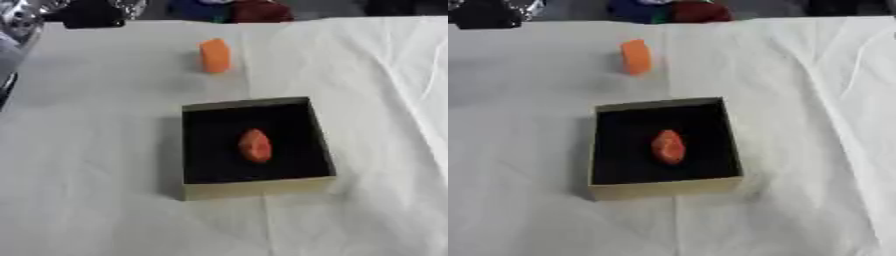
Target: Pick up objects on the table and place them in the box.
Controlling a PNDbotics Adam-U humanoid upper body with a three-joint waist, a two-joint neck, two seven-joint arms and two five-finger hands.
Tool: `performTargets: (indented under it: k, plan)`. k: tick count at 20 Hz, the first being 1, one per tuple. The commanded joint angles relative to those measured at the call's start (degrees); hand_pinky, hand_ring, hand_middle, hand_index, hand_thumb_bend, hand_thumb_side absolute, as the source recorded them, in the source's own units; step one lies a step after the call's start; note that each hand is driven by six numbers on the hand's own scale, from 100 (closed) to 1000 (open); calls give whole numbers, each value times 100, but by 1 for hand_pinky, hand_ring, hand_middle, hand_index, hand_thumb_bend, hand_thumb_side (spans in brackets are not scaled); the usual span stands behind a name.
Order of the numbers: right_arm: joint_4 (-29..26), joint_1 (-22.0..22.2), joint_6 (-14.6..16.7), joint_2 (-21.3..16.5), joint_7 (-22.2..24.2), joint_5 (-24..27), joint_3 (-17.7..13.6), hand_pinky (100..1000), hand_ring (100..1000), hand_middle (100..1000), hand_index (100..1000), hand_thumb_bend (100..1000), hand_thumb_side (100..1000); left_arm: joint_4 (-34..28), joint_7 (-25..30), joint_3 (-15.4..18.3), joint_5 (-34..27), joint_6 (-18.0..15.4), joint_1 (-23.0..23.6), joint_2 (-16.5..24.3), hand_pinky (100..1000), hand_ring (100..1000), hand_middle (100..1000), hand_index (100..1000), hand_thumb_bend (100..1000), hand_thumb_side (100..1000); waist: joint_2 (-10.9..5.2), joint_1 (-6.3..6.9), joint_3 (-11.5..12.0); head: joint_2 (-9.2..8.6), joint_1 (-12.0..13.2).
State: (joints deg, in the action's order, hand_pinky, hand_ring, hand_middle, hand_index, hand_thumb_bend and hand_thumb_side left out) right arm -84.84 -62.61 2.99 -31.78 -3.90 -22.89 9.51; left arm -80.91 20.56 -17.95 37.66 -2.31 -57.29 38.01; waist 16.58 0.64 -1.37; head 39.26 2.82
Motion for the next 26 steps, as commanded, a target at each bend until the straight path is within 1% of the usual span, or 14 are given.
performTargets:
  k: [1,4,9,10,11,13,15,17,20,22,23,24,26]
  plan:
    - [100,-206,-20,49,-76,-116,-91,865,778,607,755,124,806,421,269,-71,191,77,-285,-154,638,754,772,894,100,961,-163,11,5,-8,-14]
    - [154,-240,-8,97,-99,-166,-97,865,778,607,755,124,806,644,370,-84,300,55,-386,-267,638,754,772,894,100,961,-164,11,8,-10,-20]
    - [174,-246,6,105,-110,-182,-98,865,778,607,755,124,806,717,372,-73,342,7,-407,-293,638,754,772,894,100,961,-165,11,10,-10,-21]
    - [178,-250,4,110,-114,-180,-103,872,772,600,756,118,810,726,373,-77,346,7,-407,-298,677,802,804,922,330,1000,-160,15,5,-17,-18]
    - [203,-306,-31,168,-135,-146,-142,873,771,600,756,118,810,785,407,-134,383,40,-428,-356,678,804,806,923,345,1000,-127,39,-26,-64,2]
    - [286,-413,-123,402,-158,-131,-183,874,770,598,756,119,811,1032,558,-330,534,183,-564,-601,682,814,814,927,384,1000,-98,61,-64,-96,30]
    - [342,-440,-161,529,-179,-198,-203,875,769,596,756,118,812,1308,727,-389,704,248,-703,-868,689,824,825,927,391,1000,-88,73,-68,-102,28]
    - [377,-444,-180,591,-204,-240,-225,876,766,593,756,118,812,1588,900,-361,877,190,-829,-1050,710,849,851,934,402,1000,-77,85,-71,-107,31]
    - [401,-442,-199,649,-235,-258,-249,877,764,591,756,120,810,1848,1136,-231,1136,41,-957,-1222,714,856,856,939,366,955,-64,96,-79,-115,31]
    - [407,-438,-206,679,-244,-272,-254,878,762,590,755,120,809,1917,1185,-138,1271,-41,-991,-1314,712,850,851,937,313,892,-57,108,-84,-131,42]
    - [411,-435,-211,696,-248,-278,-258,878,762,589,755,120,809,1944,1177,-104,1292,-77,-997,-1351,707,844,848,936,299,875,-52,114,-89,-137,46]
    - [415,-432,-216,710,-252,-283,-263,878,761,588,755,120,810,1968,1156,-85,1302,-113,-999,-1376,705,842,846,936,299,859,-47,120,-94,-143,45]
    - [423,-427,-225,729,-255,-287,-268,879,759,587,755,120,810,2014,1094,-77,1332,-161,-996,-1403,707,846,850,941,335,884,-38,132,-106,-155,46]
